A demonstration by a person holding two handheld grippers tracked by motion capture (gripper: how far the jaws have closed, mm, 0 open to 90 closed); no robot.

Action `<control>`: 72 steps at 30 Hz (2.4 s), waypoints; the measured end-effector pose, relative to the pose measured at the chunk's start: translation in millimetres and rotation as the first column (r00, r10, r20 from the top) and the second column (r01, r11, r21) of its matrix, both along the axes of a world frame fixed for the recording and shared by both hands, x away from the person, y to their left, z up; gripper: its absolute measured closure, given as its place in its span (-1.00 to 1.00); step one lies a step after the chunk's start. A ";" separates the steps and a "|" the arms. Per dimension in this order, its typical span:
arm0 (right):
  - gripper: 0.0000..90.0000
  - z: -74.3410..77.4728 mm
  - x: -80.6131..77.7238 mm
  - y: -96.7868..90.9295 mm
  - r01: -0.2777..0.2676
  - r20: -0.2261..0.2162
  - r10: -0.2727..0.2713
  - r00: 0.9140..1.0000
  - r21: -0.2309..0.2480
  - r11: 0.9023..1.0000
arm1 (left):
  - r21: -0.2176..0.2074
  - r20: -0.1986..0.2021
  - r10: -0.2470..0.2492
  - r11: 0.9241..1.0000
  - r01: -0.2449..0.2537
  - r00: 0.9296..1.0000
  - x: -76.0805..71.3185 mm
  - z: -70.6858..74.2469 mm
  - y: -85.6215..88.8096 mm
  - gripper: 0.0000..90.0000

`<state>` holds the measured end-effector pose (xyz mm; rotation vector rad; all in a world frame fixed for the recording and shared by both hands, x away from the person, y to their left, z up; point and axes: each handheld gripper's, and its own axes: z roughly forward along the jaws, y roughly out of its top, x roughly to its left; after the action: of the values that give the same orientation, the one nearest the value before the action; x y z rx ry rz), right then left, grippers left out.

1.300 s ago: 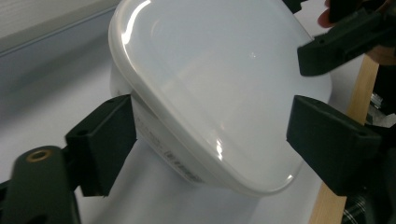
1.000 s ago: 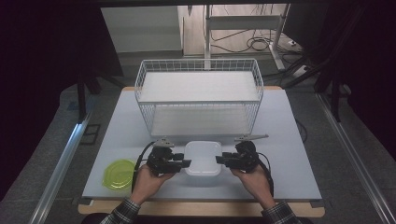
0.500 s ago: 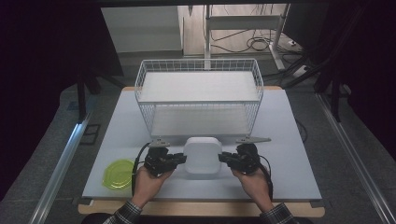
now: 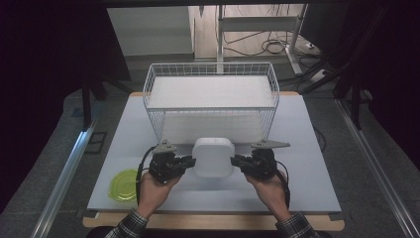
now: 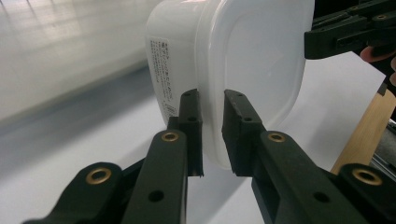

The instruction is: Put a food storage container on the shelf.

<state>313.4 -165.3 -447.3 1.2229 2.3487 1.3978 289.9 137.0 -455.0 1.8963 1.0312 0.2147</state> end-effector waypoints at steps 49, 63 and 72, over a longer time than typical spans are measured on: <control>0.72 134.5 58.1 18.1 0.011 0.195 -0.020 0.981 0.043 0.999 | -0.023 0.170 0.056 0.998 -0.053 0.984 59.9 132.2 14.7 0.74; 0.72 148.3 86.6 18.6 0.043 0.186 -0.057 0.981 0.078 0.996 | -0.081 0.128 0.076 0.995 -0.066 0.989 94.8 137.6 14.1 0.72; 0.65 147.6 100.9 19.6 0.056 0.168 -0.068 0.983 0.077 0.995 | -0.108 0.152 0.076 0.992 -0.060 0.985 102.7 137.5 12.8 0.60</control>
<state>414.3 -145.7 -299.7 1.1339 2.1458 1.5134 392.6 149.8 -317.5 1.7239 0.9827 0.3377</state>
